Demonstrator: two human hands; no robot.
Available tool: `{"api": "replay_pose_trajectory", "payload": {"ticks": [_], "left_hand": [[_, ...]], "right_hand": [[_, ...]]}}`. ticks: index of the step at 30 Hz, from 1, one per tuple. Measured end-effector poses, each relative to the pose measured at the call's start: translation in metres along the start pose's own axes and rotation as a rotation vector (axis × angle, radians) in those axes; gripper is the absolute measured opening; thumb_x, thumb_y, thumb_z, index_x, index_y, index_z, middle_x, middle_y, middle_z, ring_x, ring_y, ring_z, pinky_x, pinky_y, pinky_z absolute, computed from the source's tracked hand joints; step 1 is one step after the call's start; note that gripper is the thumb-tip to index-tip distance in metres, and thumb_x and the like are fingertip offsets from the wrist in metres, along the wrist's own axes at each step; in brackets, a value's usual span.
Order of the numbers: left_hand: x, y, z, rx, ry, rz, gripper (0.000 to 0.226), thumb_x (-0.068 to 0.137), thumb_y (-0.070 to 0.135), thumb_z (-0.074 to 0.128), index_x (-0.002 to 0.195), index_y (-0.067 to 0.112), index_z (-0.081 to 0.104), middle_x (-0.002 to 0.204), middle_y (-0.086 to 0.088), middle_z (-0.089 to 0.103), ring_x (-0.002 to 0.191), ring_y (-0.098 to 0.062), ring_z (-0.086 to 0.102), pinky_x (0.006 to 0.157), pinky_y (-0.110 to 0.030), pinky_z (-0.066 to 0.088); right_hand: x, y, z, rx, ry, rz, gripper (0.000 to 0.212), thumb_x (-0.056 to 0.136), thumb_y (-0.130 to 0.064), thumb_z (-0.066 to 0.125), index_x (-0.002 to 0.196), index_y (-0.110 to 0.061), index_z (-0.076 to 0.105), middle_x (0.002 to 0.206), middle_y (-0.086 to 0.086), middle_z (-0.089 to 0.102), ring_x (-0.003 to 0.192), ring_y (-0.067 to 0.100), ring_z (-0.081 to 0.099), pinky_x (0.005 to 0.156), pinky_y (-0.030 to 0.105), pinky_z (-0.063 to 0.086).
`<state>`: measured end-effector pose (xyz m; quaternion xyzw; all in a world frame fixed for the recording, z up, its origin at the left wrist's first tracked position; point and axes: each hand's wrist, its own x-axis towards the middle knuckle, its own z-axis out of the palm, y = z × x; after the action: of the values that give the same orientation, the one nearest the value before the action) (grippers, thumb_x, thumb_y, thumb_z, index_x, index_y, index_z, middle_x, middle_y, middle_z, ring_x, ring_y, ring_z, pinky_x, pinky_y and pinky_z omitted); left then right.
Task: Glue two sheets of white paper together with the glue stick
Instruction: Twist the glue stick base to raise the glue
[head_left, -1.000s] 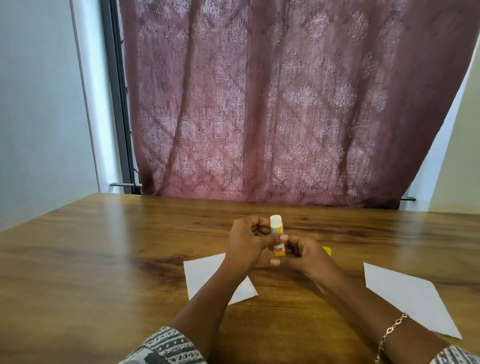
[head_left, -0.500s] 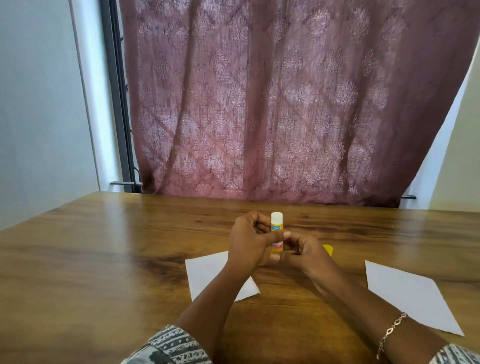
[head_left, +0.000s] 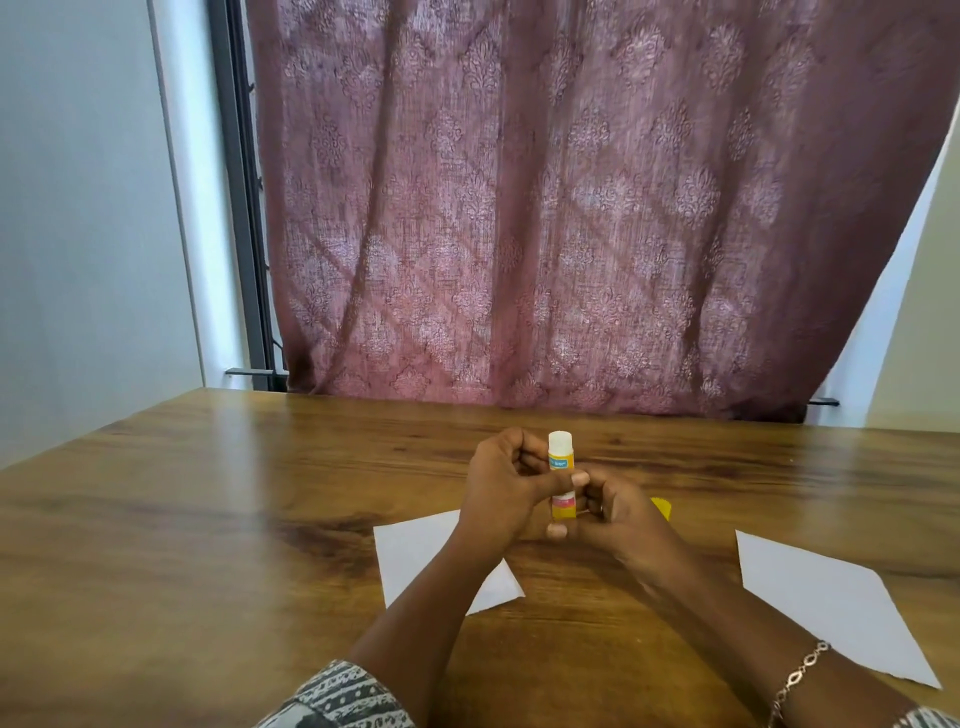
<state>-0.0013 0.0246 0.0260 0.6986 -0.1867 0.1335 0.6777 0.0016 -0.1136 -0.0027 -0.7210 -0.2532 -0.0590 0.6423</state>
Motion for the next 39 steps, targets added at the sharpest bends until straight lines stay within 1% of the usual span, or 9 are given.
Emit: {"api": "replay_pose_trajectory", "payload": {"ticks": [3,6,11,15,22,26,31,35,39], "left_hand": [[0.000,-0.002,0.000,0.013,-0.032,0.006,0.024,0.065,0.001,0.077,0.077,0.001,0.056,0.075,-0.012,0.060,0.073,-0.020,0.057,0.067,-0.027,0.049],[0.001,-0.004,-0.003,0.010,-0.071,0.011,0.030,0.068,0.001,0.075,0.090,-0.011,0.059,0.087,-0.023,0.063,0.079,-0.022,0.059,0.072,-0.027,0.051],[-0.002,-0.002,0.001,0.048,-0.126,0.006,0.020,0.068,0.000,0.075,0.081,0.006,0.061,0.082,-0.013,0.063,0.076,-0.021,0.059,0.070,-0.033,0.052],[-0.002,-0.003,0.004,0.040,-0.104,0.000,0.023,0.066,-0.002,0.076,0.074,0.012,0.059,0.080,-0.015,0.063,0.075,-0.023,0.058,0.074,-0.037,0.049],[-0.002,-0.002,-0.002,0.027,-0.208,-0.014,0.021,0.073,0.000,0.070,0.079,0.019,0.064,0.075,0.002,0.066,0.074,-0.011,0.063,0.072,-0.030,0.054],[-0.003,-0.001,0.000,-0.018,-0.196,-0.056,0.019,0.072,-0.003,0.070,0.081,0.008,0.059,0.079,-0.009,0.063,0.061,-0.007,0.062,0.051,-0.021,0.054],[0.000,-0.004,-0.001,-0.022,-0.142,0.001,0.020,0.068,-0.003,0.073,0.080,0.004,0.060,0.083,-0.016,0.063,0.074,-0.018,0.059,0.066,-0.022,0.051],[0.001,-0.003,-0.004,-0.050,-0.182,-0.010,0.018,0.072,-0.004,0.070,0.087,0.003,0.062,0.079,-0.009,0.064,0.068,-0.008,0.061,0.062,-0.015,0.051],[-0.002,-0.001,-0.003,-0.066,-0.198,-0.035,0.018,0.073,-0.005,0.068,0.087,0.003,0.060,0.075,-0.005,0.063,0.060,-0.002,0.063,0.053,-0.014,0.051]], "right_hand": [[0.002,0.001,-0.002,0.003,-0.001,-0.011,0.047,0.048,-0.009,0.076,0.093,-0.016,0.064,0.067,-0.007,0.068,0.066,0.002,0.060,0.059,0.015,0.049],[0.003,0.001,-0.009,0.036,-0.027,0.003,0.050,0.047,-0.009,0.076,0.095,-0.014,0.066,0.077,0.000,0.069,0.071,0.008,0.062,0.064,0.017,0.052],[0.003,0.008,-0.010,0.078,-0.059,0.035,0.058,0.051,-0.012,0.077,0.106,-0.007,0.059,0.089,-0.001,0.072,0.084,0.010,0.065,0.074,0.024,0.054],[0.005,0.010,-0.006,-0.009,0.004,0.008,0.056,0.046,-0.013,0.079,0.099,-0.011,0.062,0.081,-0.003,0.070,0.076,0.010,0.063,0.066,0.021,0.051],[0.004,0.008,-0.011,0.074,-0.060,0.046,0.054,0.051,-0.003,0.074,0.102,-0.012,0.059,0.077,-0.004,0.072,0.072,0.006,0.064,0.064,0.021,0.053],[0.001,0.007,-0.005,0.028,-0.052,0.038,0.055,0.055,-0.001,0.070,0.108,-0.012,0.057,0.084,-0.009,0.072,0.079,0.007,0.064,0.069,0.023,0.053],[0.004,0.007,-0.005,-0.053,0.027,-0.008,0.052,0.049,-0.010,0.074,0.098,-0.019,0.062,0.085,-0.002,0.070,0.079,0.012,0.063,0.067,0.021,0.052],[0.003,0.003,-0.008,0.020,-0.017,0.006,0.051,0.052,-0.003,0.072,0.100,-0.015,0.062,0.088,0.005,0.068,0.077,0.011,0.066,0.065,0.020,0.053],[0.000,0.003,-0.006,0.040,-0.061,0.043,0.051,0.057,-0.002,0.070,0.105,-0.014,0.057,0.087,-0.006,0.073,0.079,0.010,0.066,0.065,0.022,0.054]]}}
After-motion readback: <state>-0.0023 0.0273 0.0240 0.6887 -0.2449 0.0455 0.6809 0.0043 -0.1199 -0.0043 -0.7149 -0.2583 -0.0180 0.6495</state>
